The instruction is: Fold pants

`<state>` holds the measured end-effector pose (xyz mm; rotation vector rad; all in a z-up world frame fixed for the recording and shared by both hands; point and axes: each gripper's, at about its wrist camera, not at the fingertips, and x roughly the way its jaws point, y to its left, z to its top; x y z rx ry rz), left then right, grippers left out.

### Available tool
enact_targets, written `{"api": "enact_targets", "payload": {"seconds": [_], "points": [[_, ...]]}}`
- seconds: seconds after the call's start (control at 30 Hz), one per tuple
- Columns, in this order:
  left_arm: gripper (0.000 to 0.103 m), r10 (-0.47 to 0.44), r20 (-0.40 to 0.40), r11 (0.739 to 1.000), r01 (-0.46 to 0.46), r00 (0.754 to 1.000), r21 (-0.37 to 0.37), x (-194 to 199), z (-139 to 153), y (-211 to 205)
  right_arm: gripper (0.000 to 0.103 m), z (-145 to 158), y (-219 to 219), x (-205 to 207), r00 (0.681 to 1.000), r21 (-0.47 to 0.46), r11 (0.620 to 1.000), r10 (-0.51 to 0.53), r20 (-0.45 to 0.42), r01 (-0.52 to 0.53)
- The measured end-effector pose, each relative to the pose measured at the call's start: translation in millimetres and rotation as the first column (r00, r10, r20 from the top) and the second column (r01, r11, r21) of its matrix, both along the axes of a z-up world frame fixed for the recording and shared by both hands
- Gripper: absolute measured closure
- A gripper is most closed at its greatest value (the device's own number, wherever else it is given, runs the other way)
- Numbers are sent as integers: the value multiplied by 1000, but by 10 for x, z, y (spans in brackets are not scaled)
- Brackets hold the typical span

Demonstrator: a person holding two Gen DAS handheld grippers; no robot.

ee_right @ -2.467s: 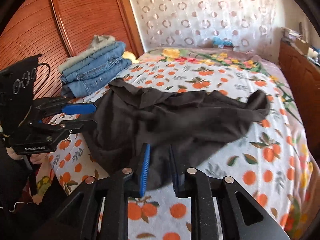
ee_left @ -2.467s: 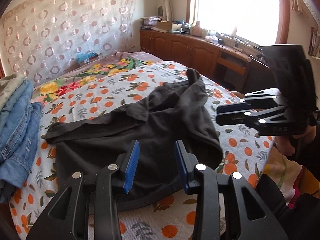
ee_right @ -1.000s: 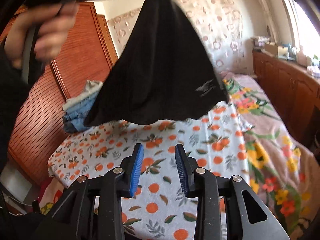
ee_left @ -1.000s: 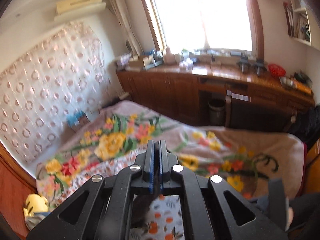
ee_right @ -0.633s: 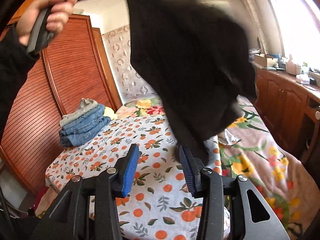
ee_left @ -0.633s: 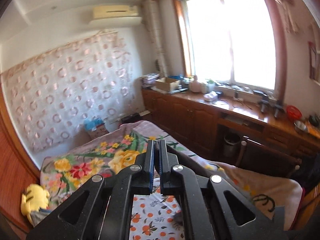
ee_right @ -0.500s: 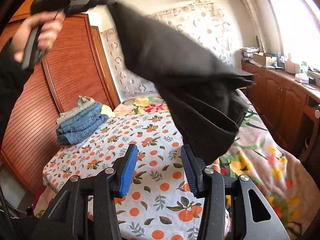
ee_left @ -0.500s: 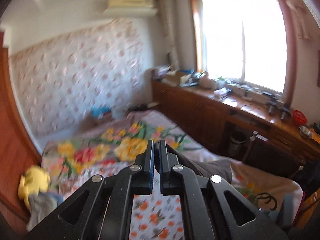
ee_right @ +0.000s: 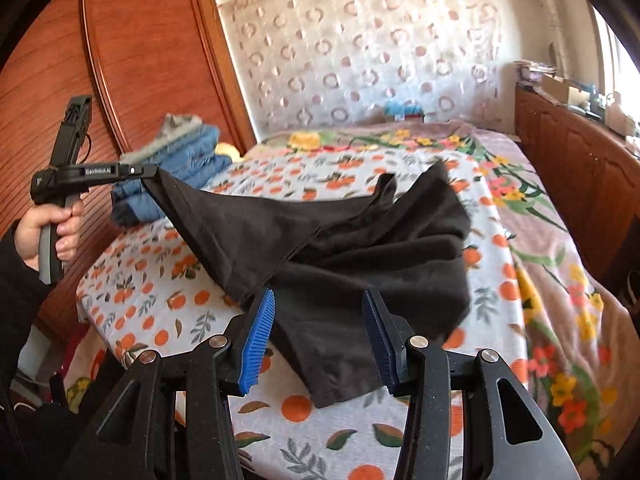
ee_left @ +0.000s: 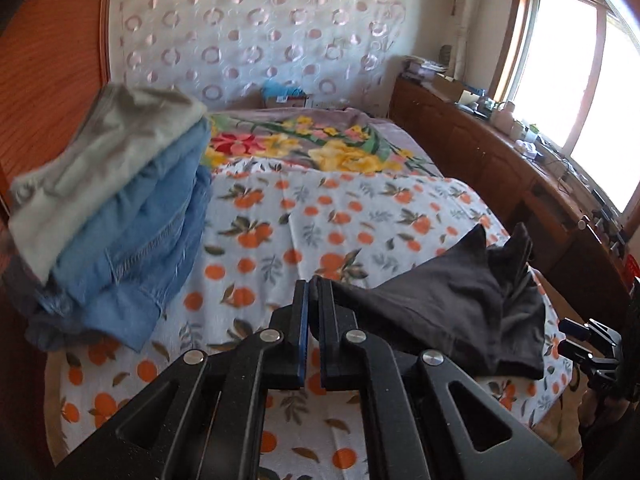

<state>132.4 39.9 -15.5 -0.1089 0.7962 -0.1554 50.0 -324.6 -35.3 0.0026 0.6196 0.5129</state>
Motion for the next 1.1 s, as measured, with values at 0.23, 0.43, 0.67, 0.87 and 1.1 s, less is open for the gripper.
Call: {"api": "enact_targets", "payload": {"seconds": [0.23, 0.43, 0.67, 0.87, 1.1], "points": [[99, -1, -5, 1000, 1, 1000, -28, -19, -200, 117, 55, -125, 190, 60, 998, -100, 995, 0, -70, -7], [99, -7, -12, 999, 6, 1000, -33, -19, -242, 118, 56, -204, 202, 54, 996, -176, 984, -21, -83, 6], [99, -1, -24, 999, 0, 1000, -37, 0, -289, 117, 60, -262, 246, 106, 996, -236, 972, -43, -77, 24], [99, -7, -35, 999, 6, 999, -33, -3, -334, 108, 60, -242, 285, 10, 998, -235, 972, 4, -59, -18], [99, -14, -40, 999, 12, 999, -38, 21, -361, 101, 91, -300, 301, 40, 999, -282, 959, -19, -36, 8]]}}
